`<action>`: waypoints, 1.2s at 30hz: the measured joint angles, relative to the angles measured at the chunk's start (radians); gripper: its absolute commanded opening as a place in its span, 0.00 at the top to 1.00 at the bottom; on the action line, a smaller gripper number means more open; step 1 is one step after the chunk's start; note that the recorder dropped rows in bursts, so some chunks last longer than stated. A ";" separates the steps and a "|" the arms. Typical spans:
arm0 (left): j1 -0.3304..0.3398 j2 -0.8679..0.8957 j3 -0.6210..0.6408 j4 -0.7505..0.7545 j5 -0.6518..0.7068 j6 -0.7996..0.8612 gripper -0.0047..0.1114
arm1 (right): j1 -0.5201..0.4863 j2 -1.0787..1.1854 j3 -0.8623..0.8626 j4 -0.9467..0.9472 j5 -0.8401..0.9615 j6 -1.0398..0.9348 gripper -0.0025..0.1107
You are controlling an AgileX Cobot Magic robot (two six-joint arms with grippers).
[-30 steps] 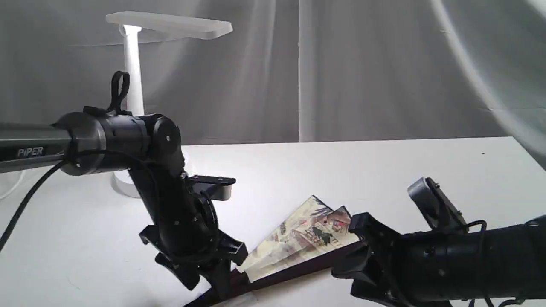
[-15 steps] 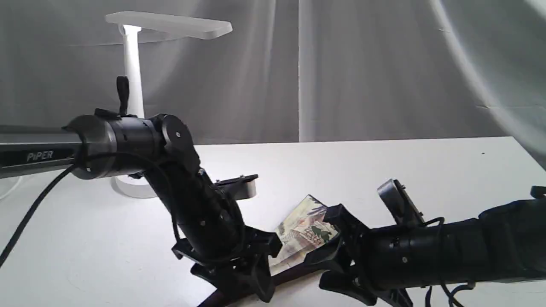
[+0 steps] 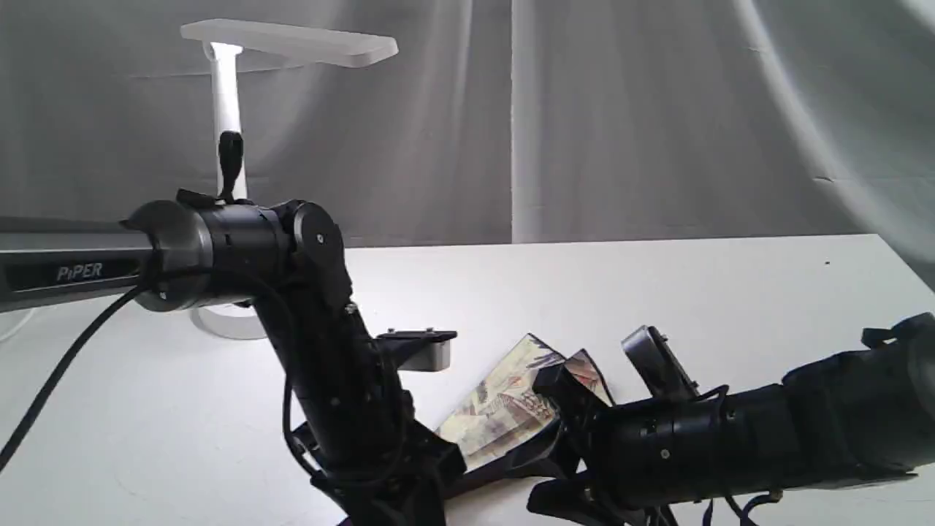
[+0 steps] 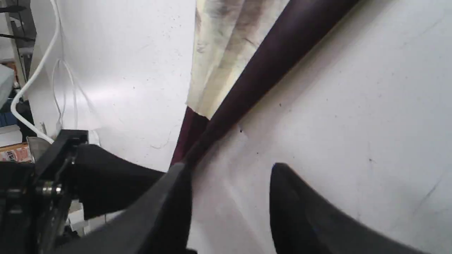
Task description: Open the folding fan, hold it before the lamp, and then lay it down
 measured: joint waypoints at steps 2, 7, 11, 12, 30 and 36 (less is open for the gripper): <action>0.011 0.000 0.000 0.066 0.000 0.001 0.49 | 0.000 0.000 0.000 0.000 0.000 0.000 0.65; 0.030 0.000 0.000 0.168 0.003 0.002 0.49 | 0.000 0.000 0.000 0.000 0.001 0.003 0.65; 0.048 -0.003 0.000 0.121 0.003 0.015 0.49 | 0.000 0.000 0.000 0.000 0.001 0.007 0.65; 0.048 -0.009 0.000 0.111 0.003 0.019 0.49 | 0.000 0.000 0.000 0.000 0.001 0.007 0.65; 0.048 -0.020 0.012 0.388 -0.008 -0.020 0.49 | 0.000 0.000 0.000 -0.004 0.001 0.007 0.65; 0.048 -0.009 0.012 0.207 0.000 0.018 0.49 | 0.000 0.000 0.000 -0.004 -0.005 0.007 0.65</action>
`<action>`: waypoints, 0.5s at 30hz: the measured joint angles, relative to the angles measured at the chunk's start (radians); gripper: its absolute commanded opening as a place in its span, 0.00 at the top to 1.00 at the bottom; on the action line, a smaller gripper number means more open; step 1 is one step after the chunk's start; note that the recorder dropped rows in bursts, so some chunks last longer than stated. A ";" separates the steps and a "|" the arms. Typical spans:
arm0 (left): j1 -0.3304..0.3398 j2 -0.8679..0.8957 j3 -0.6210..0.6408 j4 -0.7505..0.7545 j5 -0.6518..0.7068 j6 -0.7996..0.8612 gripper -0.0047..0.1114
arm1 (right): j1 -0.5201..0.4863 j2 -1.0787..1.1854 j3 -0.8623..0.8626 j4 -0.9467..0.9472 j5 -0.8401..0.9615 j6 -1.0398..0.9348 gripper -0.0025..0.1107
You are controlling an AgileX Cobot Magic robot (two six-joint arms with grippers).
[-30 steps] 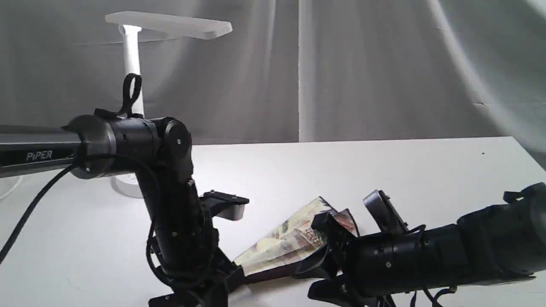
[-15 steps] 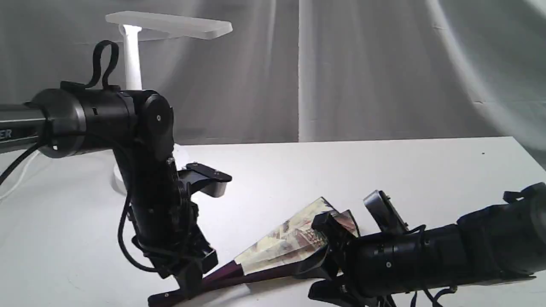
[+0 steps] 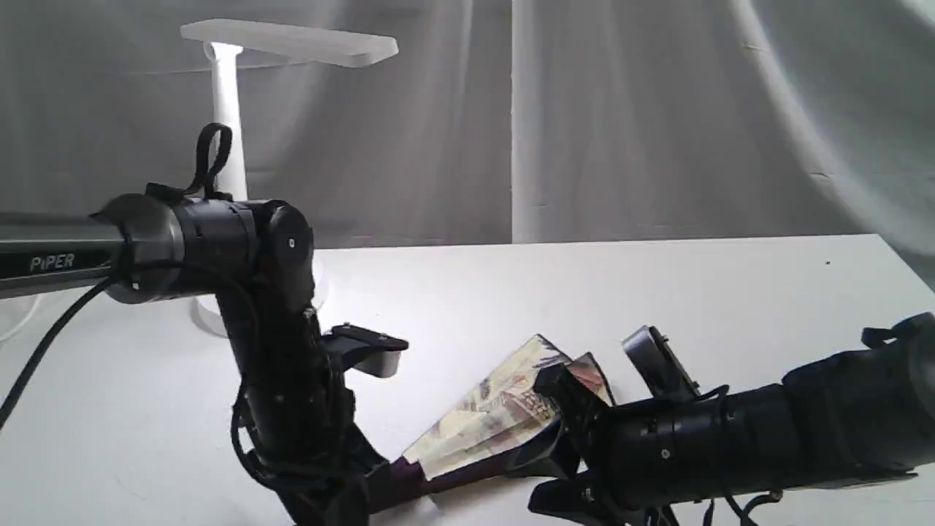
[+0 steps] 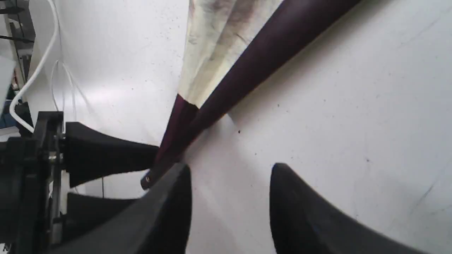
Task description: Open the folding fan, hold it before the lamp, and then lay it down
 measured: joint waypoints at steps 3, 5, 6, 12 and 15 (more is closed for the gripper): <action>0.000 0.000 0.000 -0.116 0.002 0.046 0.49 | 0.000 0.000 0.000 0.001 -0.030 0.000 0.65; 0.000 0.000 0.000 -0.178 0.002 0.064 0.49 | 0.000 0.000 0.000 0.002 -0.053 0.000 0.65; 0.000 0.000 0.000 -0.202 0.002 0.072 0.49 | 0.000 0.000 0.000 0.004 -0.060 0.000 0.65; 0.000 0.000 0.000 -0.249 0.002 0.088 0.49 | 0.000 0.000 0.000 0.004 -0.081 0.000 0.65; 0.000 0.000 0.000 -0.175 0.002 0.083 0.49 | 0.000 0.000 0.000 0.004 -0.081 0.000 0.65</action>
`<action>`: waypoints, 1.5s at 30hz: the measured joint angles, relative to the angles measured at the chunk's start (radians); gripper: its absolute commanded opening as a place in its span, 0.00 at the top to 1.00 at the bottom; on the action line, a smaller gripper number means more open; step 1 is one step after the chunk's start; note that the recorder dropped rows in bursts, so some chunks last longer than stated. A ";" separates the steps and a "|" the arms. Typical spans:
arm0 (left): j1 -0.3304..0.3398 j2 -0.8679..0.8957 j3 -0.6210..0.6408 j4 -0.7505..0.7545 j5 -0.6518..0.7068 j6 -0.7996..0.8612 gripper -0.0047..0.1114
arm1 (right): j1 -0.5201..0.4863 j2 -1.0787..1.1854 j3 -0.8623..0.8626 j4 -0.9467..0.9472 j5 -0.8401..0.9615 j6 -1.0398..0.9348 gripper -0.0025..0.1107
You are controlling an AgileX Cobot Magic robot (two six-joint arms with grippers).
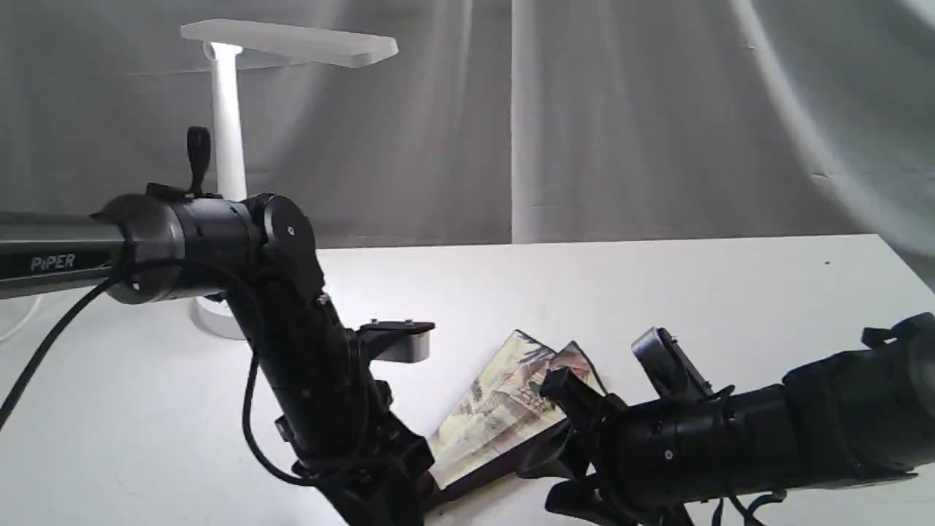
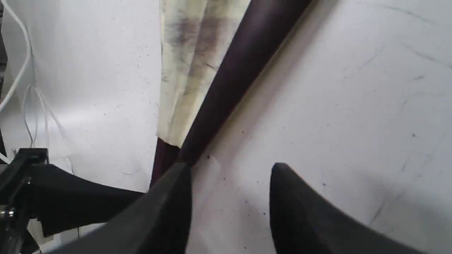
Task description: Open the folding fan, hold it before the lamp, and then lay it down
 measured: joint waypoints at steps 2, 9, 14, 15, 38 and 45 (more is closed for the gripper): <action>0.000 0.000 0.000 0.090 0.000 -0.041 0.49 | 0.000 0.000 0.000 0.000 -0.002 0.002 0.65; 0.002 0.000 0.009 0.128 0.000 -0.088 0.49 | 0.000 0.000 0.000 0.000 -0.029 0.038 0.65; -0.019 0.015 0.054 0.023 0.000 -0.053 0.49 | 0.000 0.000 0.000 0.000 -0.035 0.041 0.65; -0.024 0.018 0.062 0.011 0.002 -0.051 0.49 | 0.000 0.000 0.000 0.000 -0.035 0.041 0.65; -0.049 0.027 0.101 -0.160 0.006 -0.021 0.49 | 0.058 0.143 -0.136 0.007 0.029 0.044 0.52; -0.049 0.027 0.101 -0.156 0.008 0.001 0.49 | 0.058 0.192 -0.200 0.012 0.094 0.046 0.53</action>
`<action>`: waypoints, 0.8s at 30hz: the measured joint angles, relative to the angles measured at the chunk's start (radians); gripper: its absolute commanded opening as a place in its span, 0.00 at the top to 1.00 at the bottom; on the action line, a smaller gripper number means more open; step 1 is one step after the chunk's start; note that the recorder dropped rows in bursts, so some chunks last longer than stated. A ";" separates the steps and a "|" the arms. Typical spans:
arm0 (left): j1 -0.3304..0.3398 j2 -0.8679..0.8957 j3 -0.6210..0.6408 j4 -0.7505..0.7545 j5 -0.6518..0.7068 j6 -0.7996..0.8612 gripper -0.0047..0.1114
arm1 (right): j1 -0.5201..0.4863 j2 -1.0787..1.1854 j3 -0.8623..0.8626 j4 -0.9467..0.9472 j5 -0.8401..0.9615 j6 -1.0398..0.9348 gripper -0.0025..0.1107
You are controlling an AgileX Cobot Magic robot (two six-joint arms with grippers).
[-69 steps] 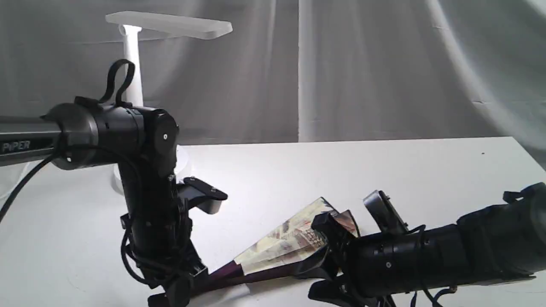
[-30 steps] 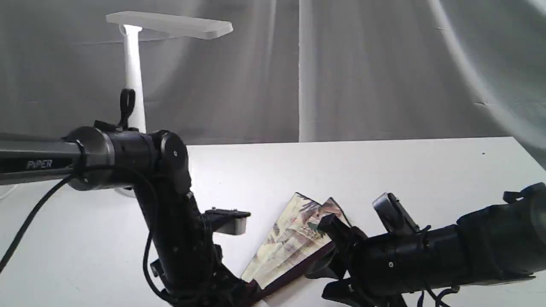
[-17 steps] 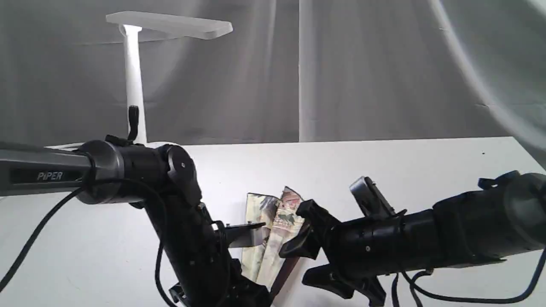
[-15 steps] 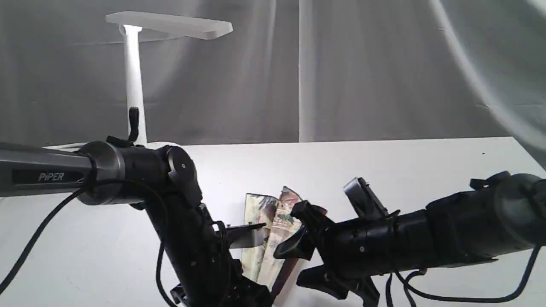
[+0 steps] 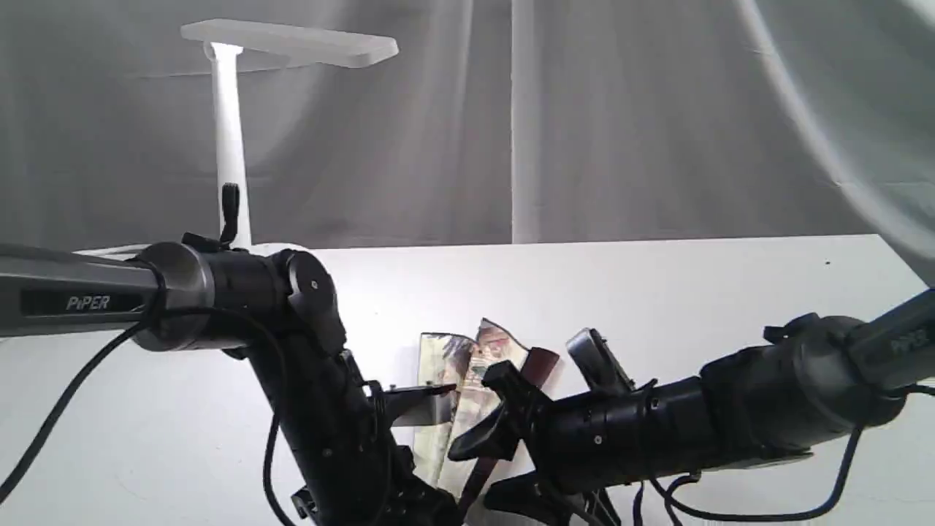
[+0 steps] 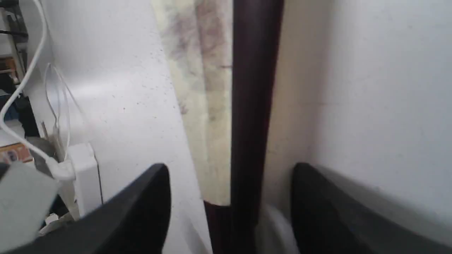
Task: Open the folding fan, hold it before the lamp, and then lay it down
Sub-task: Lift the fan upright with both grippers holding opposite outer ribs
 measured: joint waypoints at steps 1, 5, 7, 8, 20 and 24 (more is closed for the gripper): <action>0.000 0.000 0.000 0.000 0.000 0.002 0.49 | 0.000 0.005 -0.006 0.000 0.000 0.000 0.53; 0.000 0.000 0.000 0.000 0.000 0.002 0.49 | 0.000 0.009 -0.023 0.000 -0.016 0.003 0.56; 0.000 0.000 0.000 0.000 0.000 0.007 0.49 | 0.001 0.009 -0.023 0.000 -0.030 0.003 0.57; 0.000 0.000 0.000 0.000 0.000 0.008 0.49 | 0.001 0.009 -0.025 0.000 -0.036 0.005 0.57; 0.000 0.000 0.000 0.000 0.000 0.008 0.49 | 0.001 0.057 -0.095 0.002 0.002 0.009 0.61; 0.000 0.002 0.000 0.008 0.000 0.008 0.49 | 0.001 0.060 -0.100 0.004 -0.004 0.009 0.67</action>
